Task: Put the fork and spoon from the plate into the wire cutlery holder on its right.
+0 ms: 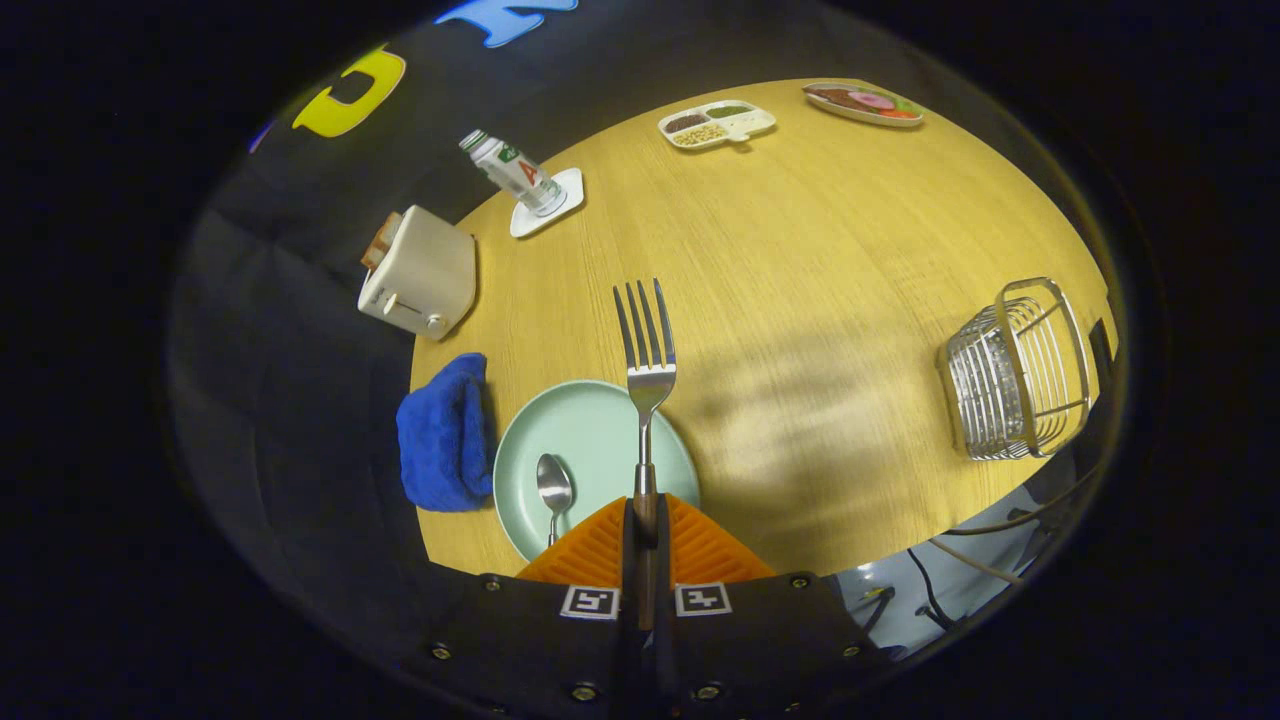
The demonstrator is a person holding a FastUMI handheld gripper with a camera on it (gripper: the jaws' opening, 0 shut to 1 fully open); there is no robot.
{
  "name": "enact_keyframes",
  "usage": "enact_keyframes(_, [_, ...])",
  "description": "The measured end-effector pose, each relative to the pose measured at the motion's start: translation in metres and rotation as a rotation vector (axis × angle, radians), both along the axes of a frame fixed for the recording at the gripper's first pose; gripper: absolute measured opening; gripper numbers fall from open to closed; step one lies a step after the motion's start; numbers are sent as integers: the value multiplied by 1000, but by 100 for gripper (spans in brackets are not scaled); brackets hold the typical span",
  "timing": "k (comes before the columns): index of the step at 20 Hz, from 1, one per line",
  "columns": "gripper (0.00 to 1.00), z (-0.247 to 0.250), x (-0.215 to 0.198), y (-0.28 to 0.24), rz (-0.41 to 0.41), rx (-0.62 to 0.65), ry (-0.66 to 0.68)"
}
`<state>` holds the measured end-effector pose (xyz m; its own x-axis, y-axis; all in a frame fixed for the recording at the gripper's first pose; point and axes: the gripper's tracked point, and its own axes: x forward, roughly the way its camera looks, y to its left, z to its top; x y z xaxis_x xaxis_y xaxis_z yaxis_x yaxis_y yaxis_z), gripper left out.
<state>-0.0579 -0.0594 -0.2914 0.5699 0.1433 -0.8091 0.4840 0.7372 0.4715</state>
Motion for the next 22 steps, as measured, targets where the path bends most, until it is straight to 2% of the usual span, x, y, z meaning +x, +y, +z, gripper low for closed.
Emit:
enact_keyframes(9, [6,13,-51,-77,-200,-44,30])
enact_keyframes(16, [6,8,-94,-110,-239,-62,156])
enact_keyframes(22, [6,-6,-121,-121,-292,32,260])
